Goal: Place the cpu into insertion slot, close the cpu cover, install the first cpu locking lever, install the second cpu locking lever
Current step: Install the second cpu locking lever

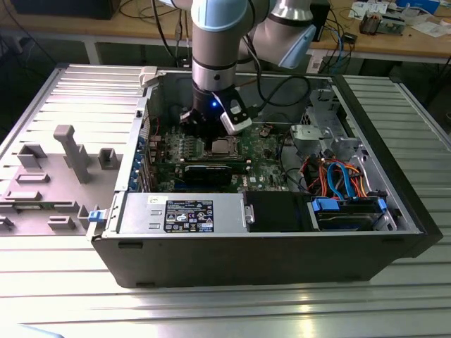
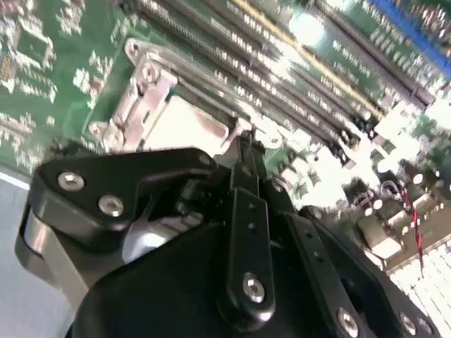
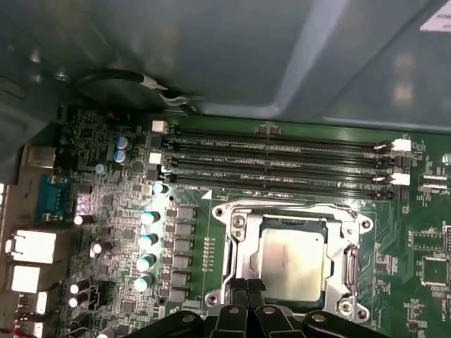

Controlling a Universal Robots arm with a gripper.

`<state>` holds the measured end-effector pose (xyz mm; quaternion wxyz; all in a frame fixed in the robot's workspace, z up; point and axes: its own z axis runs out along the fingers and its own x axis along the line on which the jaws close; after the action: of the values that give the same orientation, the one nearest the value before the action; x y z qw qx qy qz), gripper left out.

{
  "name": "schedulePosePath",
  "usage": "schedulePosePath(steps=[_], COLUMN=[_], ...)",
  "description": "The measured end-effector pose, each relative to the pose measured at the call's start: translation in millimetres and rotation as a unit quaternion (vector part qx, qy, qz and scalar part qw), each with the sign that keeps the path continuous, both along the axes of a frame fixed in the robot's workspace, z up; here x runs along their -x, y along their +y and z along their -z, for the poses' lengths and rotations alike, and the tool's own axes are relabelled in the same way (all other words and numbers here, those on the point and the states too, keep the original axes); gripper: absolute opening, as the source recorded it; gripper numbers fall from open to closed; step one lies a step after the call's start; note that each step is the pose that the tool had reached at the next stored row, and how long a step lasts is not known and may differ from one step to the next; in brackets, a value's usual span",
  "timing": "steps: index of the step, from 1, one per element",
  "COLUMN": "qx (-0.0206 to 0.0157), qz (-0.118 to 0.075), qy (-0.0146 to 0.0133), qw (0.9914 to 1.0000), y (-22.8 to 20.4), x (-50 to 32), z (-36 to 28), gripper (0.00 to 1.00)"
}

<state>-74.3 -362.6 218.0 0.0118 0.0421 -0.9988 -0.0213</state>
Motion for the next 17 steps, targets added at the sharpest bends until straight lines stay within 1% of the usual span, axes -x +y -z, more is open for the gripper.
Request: schedulePosePath(steps=[1,2,3,5,6,7,9,13,14,15,17], qx=[0.0128,0.0191,0.021,0.0217,0.0218,0.0218,0.0218,0.0219,0.0219,0.0218,0.0217], qz=[0.0,0.0,0.0,0.0,0.0,0.0,0.0,0.0,0.0,0.0,0.0], qy=[0.0,0.0,0.0,0.0,0.0,0.0,0.0,0.0,0.0,0.0,0.0], qw=[0.99992,0.99982,0.99978,0.99977,0.99976,0.99976,0.99976,0.99976,0.99976,0.99976,0.99976], y=[0.9,0.8,0.8,0.9,0.9,0.8,0.9,0.9,0.8,0.8,0.9], x=[-0.5,-0.5,-0.6,-0.5,-0.5,-0.5,-0.5,-0.5,-0.5,-0.5,-0.5], z=[0.0,-2.1,-7.1,-15.4,-22.4,-25.5,-36.0,-50.2,-55.2,-58.3,-58.4], gripper=[0.11,0.11,0.11,0.11,0.11,0.11,0.11,0.11,0.11,0.11,0.11])
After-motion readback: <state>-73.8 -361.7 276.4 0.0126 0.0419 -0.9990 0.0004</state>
